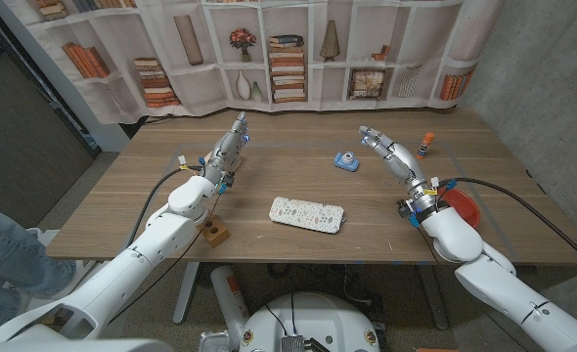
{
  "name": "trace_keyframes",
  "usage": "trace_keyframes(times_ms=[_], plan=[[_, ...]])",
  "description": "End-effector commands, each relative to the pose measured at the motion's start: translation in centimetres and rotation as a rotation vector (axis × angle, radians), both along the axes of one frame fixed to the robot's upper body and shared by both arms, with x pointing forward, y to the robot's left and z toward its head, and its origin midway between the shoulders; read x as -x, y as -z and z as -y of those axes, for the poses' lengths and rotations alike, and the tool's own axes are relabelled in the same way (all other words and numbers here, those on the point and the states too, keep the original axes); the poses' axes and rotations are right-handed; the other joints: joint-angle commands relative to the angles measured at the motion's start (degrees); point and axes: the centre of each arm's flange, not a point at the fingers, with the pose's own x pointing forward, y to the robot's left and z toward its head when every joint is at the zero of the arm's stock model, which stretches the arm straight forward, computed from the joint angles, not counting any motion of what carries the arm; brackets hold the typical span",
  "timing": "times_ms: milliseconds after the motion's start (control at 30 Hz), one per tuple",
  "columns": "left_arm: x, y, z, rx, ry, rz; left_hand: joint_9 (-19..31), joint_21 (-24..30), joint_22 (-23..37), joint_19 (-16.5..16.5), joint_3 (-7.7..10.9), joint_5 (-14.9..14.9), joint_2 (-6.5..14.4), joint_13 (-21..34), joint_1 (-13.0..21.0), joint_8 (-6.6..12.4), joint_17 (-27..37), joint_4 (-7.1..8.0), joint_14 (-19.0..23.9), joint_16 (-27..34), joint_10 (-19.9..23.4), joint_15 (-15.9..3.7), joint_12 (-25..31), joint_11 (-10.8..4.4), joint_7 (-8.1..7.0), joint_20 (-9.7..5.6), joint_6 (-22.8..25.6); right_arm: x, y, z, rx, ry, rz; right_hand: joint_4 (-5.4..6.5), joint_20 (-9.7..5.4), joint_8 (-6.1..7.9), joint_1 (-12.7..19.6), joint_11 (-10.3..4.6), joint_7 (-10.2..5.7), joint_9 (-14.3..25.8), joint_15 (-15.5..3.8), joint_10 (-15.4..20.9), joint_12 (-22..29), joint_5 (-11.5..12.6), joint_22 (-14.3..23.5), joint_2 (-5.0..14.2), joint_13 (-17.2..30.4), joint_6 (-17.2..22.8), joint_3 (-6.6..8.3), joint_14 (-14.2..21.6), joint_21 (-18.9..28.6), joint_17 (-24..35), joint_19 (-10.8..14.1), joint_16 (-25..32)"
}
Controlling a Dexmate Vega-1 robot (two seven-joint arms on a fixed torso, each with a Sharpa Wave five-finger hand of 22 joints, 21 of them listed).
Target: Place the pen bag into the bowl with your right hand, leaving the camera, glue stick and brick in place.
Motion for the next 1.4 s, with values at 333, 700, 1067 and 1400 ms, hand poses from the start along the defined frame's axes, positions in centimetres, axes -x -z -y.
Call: trace_keyframes(times_ms=[333, 700, 1067, 1400], plan=[[0.3, -0.3, 0.2, -0.021, 0.001, 0.004, 0.2, -0.2, 0.2, -6.3, -0.49, 0.4, 0.7, 0.2, 0.3, 0.07, 0.2, -0.02, -2.9, 0.0, 0.3, 0.14, 0.3, -0.08, 0.07, -2.79, 0.3, 0.9, 0.2, -1.1, 0.059, 0.047, 0.033, -0.4, -1.85, 0.03, 0.8, -0.11, -0.02, 0.3, -0.25, -0.2, -0.4, -0.2, 0.3, 0.39, 0.2, 0.1, -0.01, 0.2, -0.5, 0.1, 0.5, -0.3], [0.2, -0.3, 0.3, -0.027, 0.006, 0.003, 0.2, -0.4, 0.2, -6.2, -0.64, 0.4, 0.8, 0.2, 0.4, 0.02, 0.2, -0.09, -2.9, 0.0, 0.4, 0.19, 0.3, -0.12, 0.08, -2.69, 0.3, 1.5, 0.5, -1.6, 0.094, 0.089, 0.049, -0.54, -1.87, 0.03, 0.9, -0.16, -0.02, 0.2, -0.24, -0.2, -0.4, -0.2, 0.3, 0.4, 0.2, 0.1, -0.03, 0.2, -0.8, 0.1, 0.7, -0.3], [0.3, -0.1, 0.7, -0.037, 0.001, -0.003, 0.2, -0.5, 0.2, -6.2, -0.74, 0.4, 0.9, 0.2, 0.6, -0.03, 0.2, -0.15, -2.9, 0.0, 0.3, 0.2, 0.2, -0.13, 0.06, -2.68, 0.3, 1.7, 0.9, -1.9, 0.131, 0.118, 0.064, -0.75, -1.92, 0.02, 1.3, -0.12, 0.01, 0.2, -0.15, -0.2, -0.4, -0.3, 0.3, 0.56, 0.2, 0.1, 0.05, 0.5, -1.1, 0.1, 1.0, -0.2], [0.1, -0.2, 1.3, -0.039, 0.009, -0.003, 0.2, -0.6, 0.2, -6.3, -0.81, 0.5, 1.0, 0.2, 0.7, -0.03, 0.2, -0.2, -2.9, 0.0, 0.3, 0.2, 0.2, -0.1, 0.02, -2.63, 0.3, 1.9, 1.0, -1.9, 0.169, 0.143, 0.072, -0.95, -1.9, 0.01, 1.5, -0.15, 0.0, 0.2, -0.21, -0.2, -0.4, -0.3, 0.3, 0.62, 0.2, 0.0, 0.08, 0.5, -1.4, 0.1, 1.1, -0.2]])
